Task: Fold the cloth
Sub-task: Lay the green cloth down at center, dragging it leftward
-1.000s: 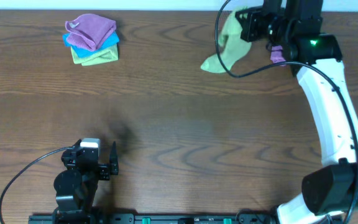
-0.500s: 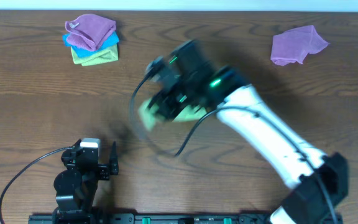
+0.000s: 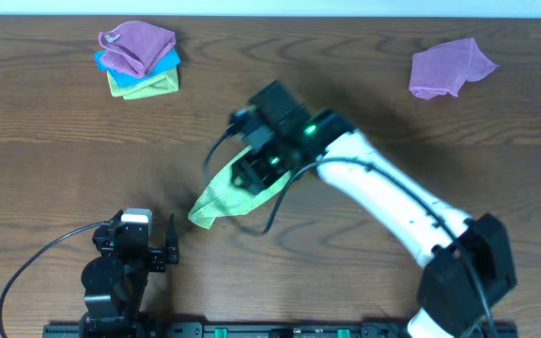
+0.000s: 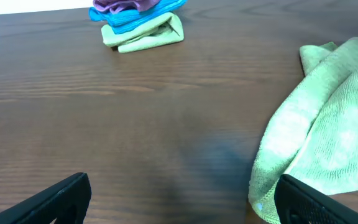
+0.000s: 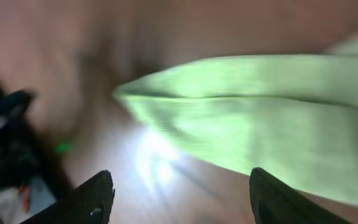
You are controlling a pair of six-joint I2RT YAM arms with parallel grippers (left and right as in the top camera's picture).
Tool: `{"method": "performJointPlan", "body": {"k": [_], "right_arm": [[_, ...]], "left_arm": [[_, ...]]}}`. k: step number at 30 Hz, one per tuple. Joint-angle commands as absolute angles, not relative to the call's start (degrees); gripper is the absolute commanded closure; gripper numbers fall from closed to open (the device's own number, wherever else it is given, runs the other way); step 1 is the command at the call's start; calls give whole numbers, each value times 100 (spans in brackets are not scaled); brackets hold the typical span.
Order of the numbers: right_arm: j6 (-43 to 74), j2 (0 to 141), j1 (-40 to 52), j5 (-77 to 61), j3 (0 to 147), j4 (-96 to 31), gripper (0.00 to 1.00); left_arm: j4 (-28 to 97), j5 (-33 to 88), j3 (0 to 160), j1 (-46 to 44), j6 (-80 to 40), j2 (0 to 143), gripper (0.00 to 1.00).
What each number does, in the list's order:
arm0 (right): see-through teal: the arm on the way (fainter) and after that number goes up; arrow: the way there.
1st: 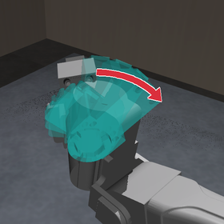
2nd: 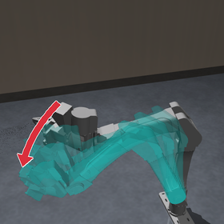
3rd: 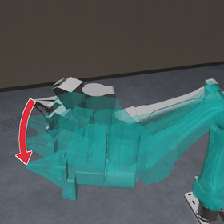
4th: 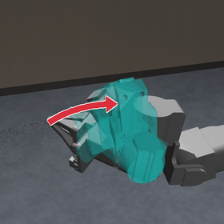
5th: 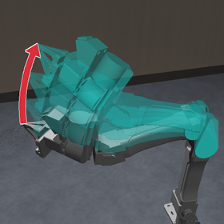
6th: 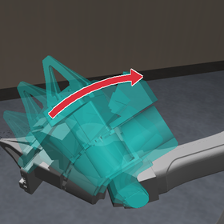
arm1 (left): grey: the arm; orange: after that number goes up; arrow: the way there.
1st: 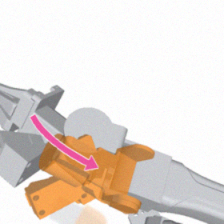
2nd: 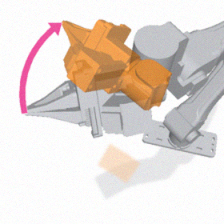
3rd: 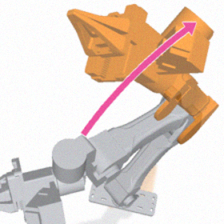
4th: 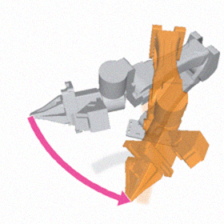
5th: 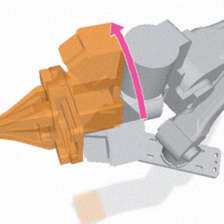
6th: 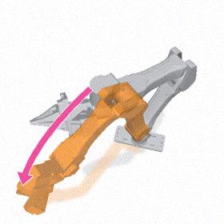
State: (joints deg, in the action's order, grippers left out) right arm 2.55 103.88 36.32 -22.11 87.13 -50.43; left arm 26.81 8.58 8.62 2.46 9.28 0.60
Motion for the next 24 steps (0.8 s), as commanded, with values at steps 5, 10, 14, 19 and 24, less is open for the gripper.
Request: {"method": "performJointPlan", "body": {"k": [5,10,14,19,24], "right_arm": [[-1,10698,2714,-2574,8493,-4917,29],[-451,11181,2580,-2770,8495,-4766,32],[-803,11627,2552,-3006,8495,-4733,34],[-878,11760,2552,-3009,8495,-4663,43],[-1070,11760,2536,-2958,8495,-4532,41]], "left_arm": [[2707,862,766,222,873,25,4],[2707,862,766,222,851,25,5],[2707,860,766,222,854,25,5],[2709,860,766,222,854,25,4],[2709,860,766,222,854,25,5]]}}
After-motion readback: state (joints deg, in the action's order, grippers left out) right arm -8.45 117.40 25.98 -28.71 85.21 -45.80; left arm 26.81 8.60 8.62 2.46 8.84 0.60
